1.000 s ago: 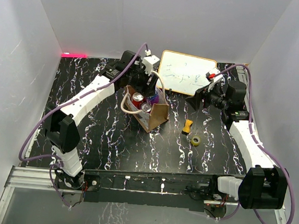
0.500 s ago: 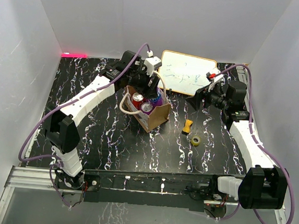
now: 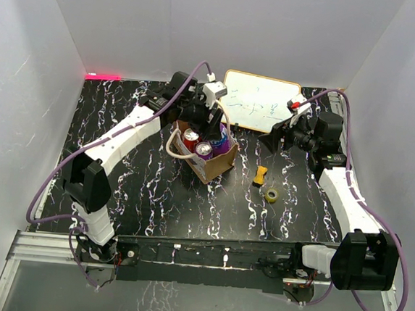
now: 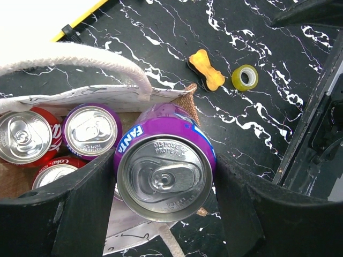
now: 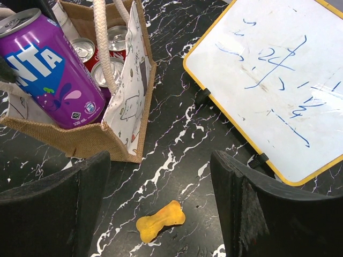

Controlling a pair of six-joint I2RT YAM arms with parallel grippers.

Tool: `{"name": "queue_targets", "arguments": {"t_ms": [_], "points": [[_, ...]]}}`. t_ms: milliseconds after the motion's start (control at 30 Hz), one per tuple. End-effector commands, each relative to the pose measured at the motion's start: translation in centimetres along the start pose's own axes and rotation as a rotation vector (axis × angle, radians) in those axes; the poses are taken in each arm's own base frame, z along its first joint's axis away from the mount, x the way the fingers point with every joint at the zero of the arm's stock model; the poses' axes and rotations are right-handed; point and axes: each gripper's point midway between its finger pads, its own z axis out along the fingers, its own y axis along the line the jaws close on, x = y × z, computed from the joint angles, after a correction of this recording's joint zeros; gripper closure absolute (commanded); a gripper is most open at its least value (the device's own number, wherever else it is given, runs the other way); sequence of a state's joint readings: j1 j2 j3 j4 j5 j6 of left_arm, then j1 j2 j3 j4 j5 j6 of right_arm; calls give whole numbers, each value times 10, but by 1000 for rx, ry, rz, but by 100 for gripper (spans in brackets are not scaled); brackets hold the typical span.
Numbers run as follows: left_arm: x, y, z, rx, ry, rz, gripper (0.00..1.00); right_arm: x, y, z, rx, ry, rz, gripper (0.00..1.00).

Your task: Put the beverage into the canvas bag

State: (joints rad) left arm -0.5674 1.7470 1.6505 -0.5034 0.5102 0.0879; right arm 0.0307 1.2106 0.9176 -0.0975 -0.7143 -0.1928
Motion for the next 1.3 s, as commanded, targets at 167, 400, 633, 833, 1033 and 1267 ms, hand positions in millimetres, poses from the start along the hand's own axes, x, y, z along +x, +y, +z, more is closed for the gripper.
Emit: {"name": "queue_targets", "arguments": {"t_ms": [167, 400, 633, 833, 1033, 1267], "points": [[-7, -9, 7, 25, -22, 20, 100, -7, -3, -1, 6, -30, -34, 22], [-11, 2, 7, -40, -29, 38, 100, -5, 3, 0, -32, -30, -28, 22], [8, -17, 22, 33, 69, 125, 100, -3, 5, 1, -47, -28, -25, 22], [22, -18, 35, 1, 168, 196, 100, -3, 5, 1, -47, -27, -24, 22], [19, -8, 36, -63, 168, 203, 100, -2, 6, 1, -51, -26, -23, 22], [19, -2, 35, -81, 165, 258, 100, -2, 5, 2, -52, -24, -22, 22]]}}
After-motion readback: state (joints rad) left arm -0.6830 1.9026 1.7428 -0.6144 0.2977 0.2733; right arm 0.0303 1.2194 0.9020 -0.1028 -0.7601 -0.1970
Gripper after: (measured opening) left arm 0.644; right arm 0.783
